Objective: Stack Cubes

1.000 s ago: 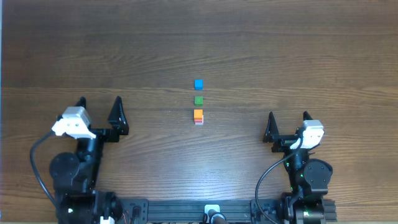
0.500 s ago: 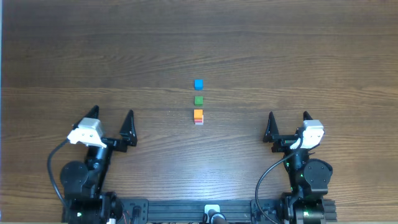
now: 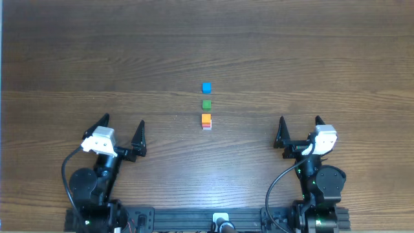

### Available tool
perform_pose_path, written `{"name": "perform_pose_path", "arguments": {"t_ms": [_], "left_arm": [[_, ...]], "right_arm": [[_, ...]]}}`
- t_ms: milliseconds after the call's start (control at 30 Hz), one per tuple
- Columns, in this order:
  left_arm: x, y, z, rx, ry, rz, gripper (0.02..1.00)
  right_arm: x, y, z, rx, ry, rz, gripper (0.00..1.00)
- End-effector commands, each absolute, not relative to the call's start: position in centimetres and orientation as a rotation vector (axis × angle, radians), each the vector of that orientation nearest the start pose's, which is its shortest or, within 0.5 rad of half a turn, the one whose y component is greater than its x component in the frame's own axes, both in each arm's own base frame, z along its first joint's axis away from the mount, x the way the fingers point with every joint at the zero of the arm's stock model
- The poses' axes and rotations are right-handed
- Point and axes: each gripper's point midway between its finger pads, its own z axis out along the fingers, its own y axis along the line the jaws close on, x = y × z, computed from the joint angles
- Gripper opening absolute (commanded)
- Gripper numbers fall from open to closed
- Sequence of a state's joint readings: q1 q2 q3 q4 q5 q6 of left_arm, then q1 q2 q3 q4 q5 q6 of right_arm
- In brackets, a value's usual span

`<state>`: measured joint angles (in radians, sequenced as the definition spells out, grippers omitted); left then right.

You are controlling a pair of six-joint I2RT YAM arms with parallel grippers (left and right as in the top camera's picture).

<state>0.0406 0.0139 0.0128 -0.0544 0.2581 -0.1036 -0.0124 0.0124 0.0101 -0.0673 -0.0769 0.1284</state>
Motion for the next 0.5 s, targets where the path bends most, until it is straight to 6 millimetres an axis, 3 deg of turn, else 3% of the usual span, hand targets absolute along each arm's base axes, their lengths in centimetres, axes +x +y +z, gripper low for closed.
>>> {"name": "perform_pose_path", "arguments": {"t_ms": [33, 500], "left_arm": [[24.24, -3.33, 16.31, 0.098, 1.621, -0.239, 1.000], [24.21, -3.58, 16.27, 0.106, 1.622, -0.248, 1.000]], "right_arm": [[24.60, 1.19, 15.63, 0.053, 1.649, 0.164, 0.993], [24.60, 1.19, 15.63, 0.053, 1.649, 0.164, 0.993]]}}
